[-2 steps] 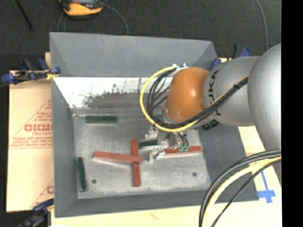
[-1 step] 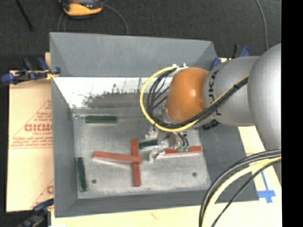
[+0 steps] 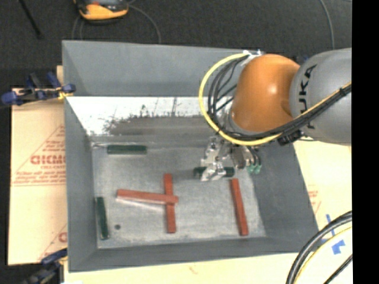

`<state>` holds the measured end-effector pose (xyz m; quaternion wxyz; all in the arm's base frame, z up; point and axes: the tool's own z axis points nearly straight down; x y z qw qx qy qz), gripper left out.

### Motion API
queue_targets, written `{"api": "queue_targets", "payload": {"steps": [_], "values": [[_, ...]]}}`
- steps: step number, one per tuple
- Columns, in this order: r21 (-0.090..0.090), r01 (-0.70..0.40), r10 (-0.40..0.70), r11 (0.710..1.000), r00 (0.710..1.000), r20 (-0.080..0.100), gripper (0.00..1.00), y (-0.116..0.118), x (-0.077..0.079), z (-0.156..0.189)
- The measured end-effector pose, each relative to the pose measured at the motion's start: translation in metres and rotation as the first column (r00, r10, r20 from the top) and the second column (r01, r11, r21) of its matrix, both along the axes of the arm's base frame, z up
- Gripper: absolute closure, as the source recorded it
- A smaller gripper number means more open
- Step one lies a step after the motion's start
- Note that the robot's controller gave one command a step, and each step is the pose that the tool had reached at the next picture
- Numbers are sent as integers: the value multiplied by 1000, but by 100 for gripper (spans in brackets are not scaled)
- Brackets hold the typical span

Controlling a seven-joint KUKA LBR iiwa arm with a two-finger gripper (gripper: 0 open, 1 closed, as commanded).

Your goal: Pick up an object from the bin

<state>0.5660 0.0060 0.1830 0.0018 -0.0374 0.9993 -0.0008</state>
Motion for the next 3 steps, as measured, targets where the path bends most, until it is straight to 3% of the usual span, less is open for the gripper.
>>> {"api": "queue_targets", "payload": {"steps": [1,2,3], "values": [[0,0,0,1000,1000,0,100,0,0,0],[4,57,-57,998,998,5,100,-7,-11,-51],[2,244,-244,970,970,-2,100,10,9,123]]}}
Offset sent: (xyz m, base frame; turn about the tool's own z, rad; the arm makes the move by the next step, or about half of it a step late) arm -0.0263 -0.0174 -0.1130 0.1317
